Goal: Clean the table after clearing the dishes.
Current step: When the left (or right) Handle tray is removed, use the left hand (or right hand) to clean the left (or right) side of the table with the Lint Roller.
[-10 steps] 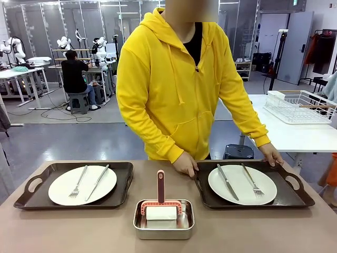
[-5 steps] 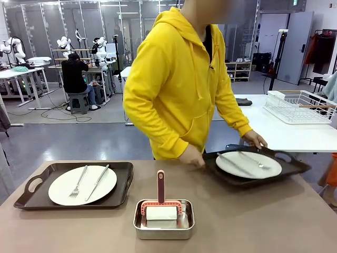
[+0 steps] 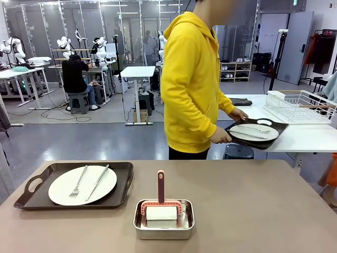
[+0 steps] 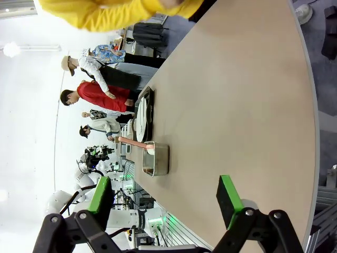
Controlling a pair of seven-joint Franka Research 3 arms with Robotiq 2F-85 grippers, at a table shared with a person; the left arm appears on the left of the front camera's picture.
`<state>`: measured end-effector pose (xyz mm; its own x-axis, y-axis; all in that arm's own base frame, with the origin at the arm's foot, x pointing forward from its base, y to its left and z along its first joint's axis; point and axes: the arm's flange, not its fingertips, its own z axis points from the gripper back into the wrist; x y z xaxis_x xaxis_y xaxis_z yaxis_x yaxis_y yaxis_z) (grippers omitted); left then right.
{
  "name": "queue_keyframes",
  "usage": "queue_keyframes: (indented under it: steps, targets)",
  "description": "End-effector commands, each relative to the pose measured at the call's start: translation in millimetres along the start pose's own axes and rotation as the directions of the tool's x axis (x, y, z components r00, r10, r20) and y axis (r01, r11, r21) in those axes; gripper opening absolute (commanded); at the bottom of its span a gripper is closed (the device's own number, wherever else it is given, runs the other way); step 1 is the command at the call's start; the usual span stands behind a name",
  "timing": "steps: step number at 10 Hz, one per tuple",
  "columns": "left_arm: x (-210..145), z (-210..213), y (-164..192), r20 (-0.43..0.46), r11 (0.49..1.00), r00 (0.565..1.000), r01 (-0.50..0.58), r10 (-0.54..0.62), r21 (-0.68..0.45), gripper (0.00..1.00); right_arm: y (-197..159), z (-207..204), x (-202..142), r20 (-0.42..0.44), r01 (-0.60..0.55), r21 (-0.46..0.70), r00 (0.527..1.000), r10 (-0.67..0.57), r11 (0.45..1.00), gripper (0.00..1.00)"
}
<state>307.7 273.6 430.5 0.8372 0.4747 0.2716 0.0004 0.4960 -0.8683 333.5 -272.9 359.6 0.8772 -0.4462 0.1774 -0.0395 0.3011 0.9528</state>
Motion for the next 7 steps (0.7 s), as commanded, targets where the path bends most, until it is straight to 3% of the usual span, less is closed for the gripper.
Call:
queue_keyframes:
  steps: [1, 7]
  targets:
    - [-1.5, 2.8, -1.6, -0.001, 1.000, 1.000, 0.004, -0.004, -0.016, 1.00, 1.6, 1.1, -0.9, -0.001, -0.008, 0.012, 1.000, 0.008, 1.000, 1.00]
    - [-1.5, 2.8, -1.6, -0.001, 1.000, 1.000, 0.004, -0.004, -0.016, 1.00, 1.6, 1.1, -0.9, -0.001, -0.008, 0.012, 1.000, 0.008, 1.000, 1.00]
